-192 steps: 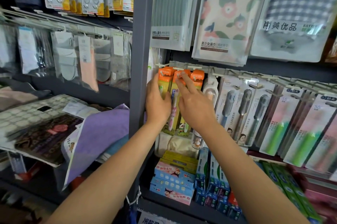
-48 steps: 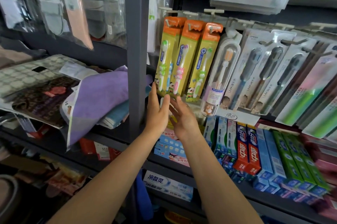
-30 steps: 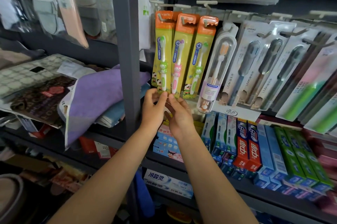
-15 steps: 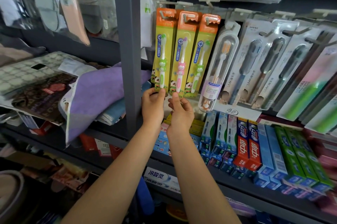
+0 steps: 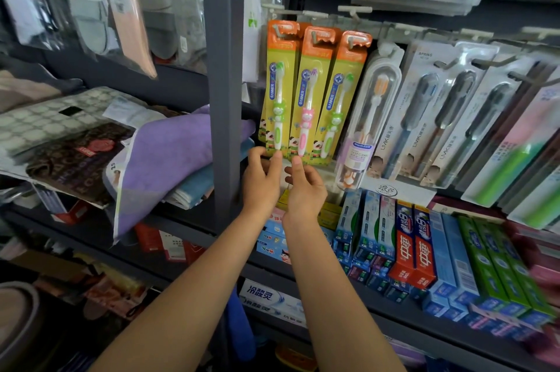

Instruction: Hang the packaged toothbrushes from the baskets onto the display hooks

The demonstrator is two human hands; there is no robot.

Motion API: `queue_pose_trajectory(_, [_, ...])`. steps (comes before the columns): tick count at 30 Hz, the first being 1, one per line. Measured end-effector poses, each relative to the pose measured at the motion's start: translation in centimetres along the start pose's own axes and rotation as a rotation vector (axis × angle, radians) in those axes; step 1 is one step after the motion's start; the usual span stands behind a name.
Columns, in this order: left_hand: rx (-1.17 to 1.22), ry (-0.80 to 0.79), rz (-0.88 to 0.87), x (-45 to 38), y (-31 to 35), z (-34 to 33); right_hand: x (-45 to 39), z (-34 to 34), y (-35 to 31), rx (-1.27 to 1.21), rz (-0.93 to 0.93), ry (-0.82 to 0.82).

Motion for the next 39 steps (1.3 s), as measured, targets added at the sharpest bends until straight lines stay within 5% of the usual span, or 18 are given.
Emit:
queue_pose_trajectory(30, [0.063,-0.077,0.028,-0.5,1.3,-0.2,1.7,0.9,-0.3,0.204,-0.066,-0.054])
queue_pose_trajectory(35, [0.071,-0.143,-0.072,-1.0,3.5,-0.2,5.1,2.2,-4.5,0.308,0.174,-0.067])
queue_pose_trajectory(39, [0.061,-0.081,-0.144,-2.4,5.8,-0.3,7.0,-2.0,-9.4,0.33,0.389,-0.35])
Point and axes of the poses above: each hand's wrist, its own x-axis away from the middle knuckle, its own z-axis out of the back of the hand, y = z × x, the point moved 9 cm from there along -x, towards the middle knuckle, and after that the axes turned 12 degrees about -z, right-handed, at the moved point
